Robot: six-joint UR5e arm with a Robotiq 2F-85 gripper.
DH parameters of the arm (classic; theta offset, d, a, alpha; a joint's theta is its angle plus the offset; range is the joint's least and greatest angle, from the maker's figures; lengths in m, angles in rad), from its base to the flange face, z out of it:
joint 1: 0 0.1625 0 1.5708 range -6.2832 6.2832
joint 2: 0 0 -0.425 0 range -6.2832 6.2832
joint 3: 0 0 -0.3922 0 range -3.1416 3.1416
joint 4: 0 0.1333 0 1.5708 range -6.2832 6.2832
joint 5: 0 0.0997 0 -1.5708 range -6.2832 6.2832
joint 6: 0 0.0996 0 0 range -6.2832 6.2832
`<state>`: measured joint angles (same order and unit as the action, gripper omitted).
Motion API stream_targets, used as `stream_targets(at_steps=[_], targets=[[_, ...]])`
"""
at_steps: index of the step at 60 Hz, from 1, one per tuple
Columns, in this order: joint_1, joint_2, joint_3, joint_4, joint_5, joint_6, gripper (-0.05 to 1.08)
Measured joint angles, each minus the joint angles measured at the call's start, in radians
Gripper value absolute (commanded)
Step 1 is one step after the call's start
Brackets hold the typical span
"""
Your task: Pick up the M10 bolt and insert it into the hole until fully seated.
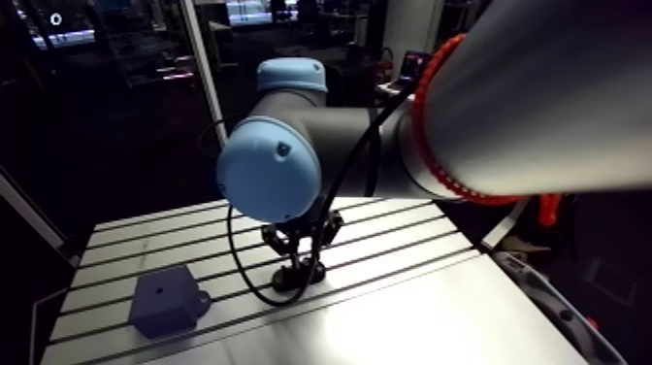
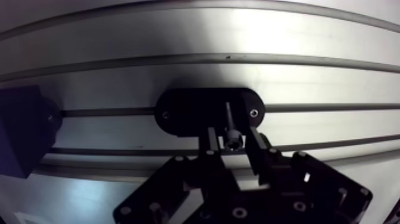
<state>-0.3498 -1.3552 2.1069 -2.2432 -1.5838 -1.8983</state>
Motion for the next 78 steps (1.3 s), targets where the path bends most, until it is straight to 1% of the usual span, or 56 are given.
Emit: stream_targets(at_steps=[3,5,20,51,67,74,78], targets=[[0.0,0.0,0.0,0.0,0.0,0.0,0.62],[0.0,0.0,0.0,0.0,0.0,0.0,0.64],[-0.001,0.0,0.0,0.001,-0.001,0.001,0.67],[-0.003,0.0,-0.001,0.001,-0.002,0.0,0.69],[-0.003,0.0,-0.001,0.001,-0.003,0.0,0.75],[-0.003,0.001,-0.001,0.001,-0.003,0.0,0.76],[-0.003,0.001,-0.001,0.001,-0.003,0.0,0.78]])
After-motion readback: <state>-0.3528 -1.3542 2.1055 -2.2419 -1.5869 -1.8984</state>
